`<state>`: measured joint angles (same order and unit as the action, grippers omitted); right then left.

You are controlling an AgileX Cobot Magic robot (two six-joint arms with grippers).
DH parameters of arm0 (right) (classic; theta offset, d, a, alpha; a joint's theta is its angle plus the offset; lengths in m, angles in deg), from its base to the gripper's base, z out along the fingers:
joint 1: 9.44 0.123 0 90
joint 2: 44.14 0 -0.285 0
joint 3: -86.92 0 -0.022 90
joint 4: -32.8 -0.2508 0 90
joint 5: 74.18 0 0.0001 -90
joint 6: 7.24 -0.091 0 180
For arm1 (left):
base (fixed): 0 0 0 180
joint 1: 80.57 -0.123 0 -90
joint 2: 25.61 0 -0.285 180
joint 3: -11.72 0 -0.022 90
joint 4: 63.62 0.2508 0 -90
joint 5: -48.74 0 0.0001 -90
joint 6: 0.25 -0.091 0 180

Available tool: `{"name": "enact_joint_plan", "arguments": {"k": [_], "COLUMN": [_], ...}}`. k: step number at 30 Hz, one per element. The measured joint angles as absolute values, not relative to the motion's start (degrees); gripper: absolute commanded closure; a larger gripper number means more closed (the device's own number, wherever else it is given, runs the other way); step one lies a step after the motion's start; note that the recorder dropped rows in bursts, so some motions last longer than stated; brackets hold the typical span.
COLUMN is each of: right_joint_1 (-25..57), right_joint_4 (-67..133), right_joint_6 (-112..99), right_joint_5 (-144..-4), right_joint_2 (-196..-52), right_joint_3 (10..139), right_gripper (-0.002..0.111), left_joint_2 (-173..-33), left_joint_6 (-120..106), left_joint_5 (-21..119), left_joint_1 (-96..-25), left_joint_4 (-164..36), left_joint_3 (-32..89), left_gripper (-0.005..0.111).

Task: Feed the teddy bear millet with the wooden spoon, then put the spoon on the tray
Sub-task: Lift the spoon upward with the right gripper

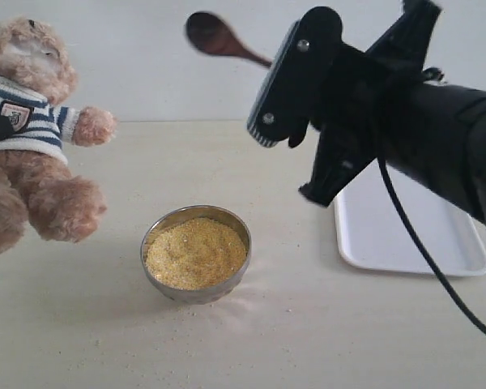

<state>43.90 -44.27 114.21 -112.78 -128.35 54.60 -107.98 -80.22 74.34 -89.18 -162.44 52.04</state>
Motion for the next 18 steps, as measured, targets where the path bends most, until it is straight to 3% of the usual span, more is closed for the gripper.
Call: {"name": "enact_joint_plan", "arguments": {"k": [3,7,18], "right_joint_1": [43.5,39.5,23.4], "right_joint_4": [-42.0,-46.3,-60.4], "right_joint_6": [114.2,114.2,113.6], "right_joint_5": [-127.8,-134.4,-110.3], "right_joint_2": [-130.5,-131.3,-131.4], "right_joint_3": [54.6,54.6,54.6], "right_gripper": [0.108,0.108,0.108], "left_joint_2": [-108.0,-108.0,-108.0], "left_joint_6": [-80.2,-80.2,-80.2], "left_joint_5": [74.5,74.5,74.8], "left_joint_1": [-89.2,-89.2,-89.2], "left_joint_4": [-162.4,-162.4,-162.4], "left_joint_3": [52.0,52.0,52.0], "left_gripper": [0.102,0.102,0.102]}}
